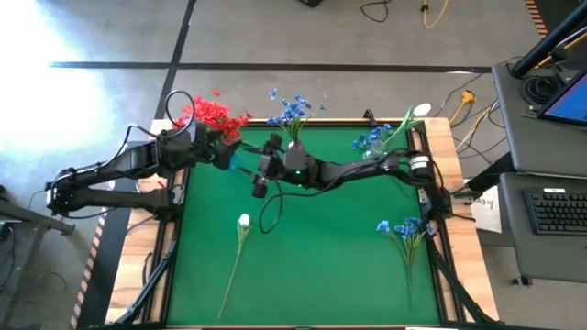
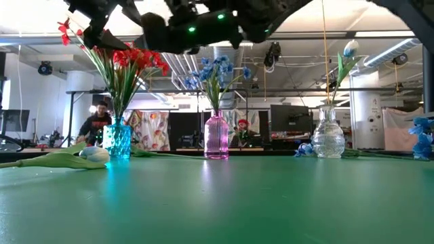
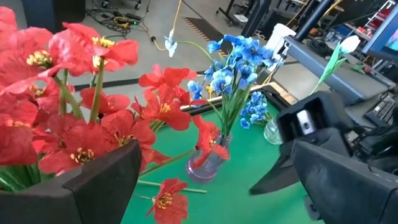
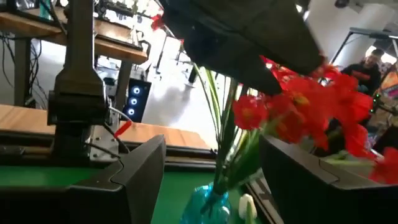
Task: Sort flowers into vase by color
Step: Put the red flowers into the blue vase
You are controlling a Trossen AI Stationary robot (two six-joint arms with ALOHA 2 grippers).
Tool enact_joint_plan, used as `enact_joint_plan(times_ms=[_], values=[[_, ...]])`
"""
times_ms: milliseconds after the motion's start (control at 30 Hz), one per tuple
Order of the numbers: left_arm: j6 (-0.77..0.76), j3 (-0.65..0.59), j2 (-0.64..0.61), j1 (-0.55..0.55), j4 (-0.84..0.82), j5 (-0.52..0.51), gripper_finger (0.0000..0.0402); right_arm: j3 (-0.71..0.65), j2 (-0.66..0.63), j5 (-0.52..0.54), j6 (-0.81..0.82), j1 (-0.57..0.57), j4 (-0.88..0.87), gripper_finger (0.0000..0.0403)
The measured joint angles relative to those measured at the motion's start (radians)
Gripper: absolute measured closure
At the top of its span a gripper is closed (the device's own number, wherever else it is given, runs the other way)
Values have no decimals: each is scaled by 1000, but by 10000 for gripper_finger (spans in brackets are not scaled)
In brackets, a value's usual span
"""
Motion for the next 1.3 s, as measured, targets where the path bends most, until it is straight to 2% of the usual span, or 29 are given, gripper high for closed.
enact_joint_plan(times_ms=[300, 467, 633, 833, 1133, 1300], values=[[28, -2, -1, 0, -4, 33, 2, 205, 163, -42, 38, -22, 3, 154], [148, -2, -14, -1, -7, 77, 2, 290, 224, -57, 37, -22, -63, 154], [403, -2, -46, -1, -25, 90, 2, 282, 232, -59, 39, -29, -96, 154], [704, -7, -71, 0, -80, 194, 2, 242, 213, -59, 50, -33, -162, 154], [830, -35, -81, 0, -175, 213, 2, 238, 178, -59, 14, -35, -243, 154], [841, -36, -114, 0, -238, 335, 2, 237, 148, -59, -2, -47, -394, 154]])
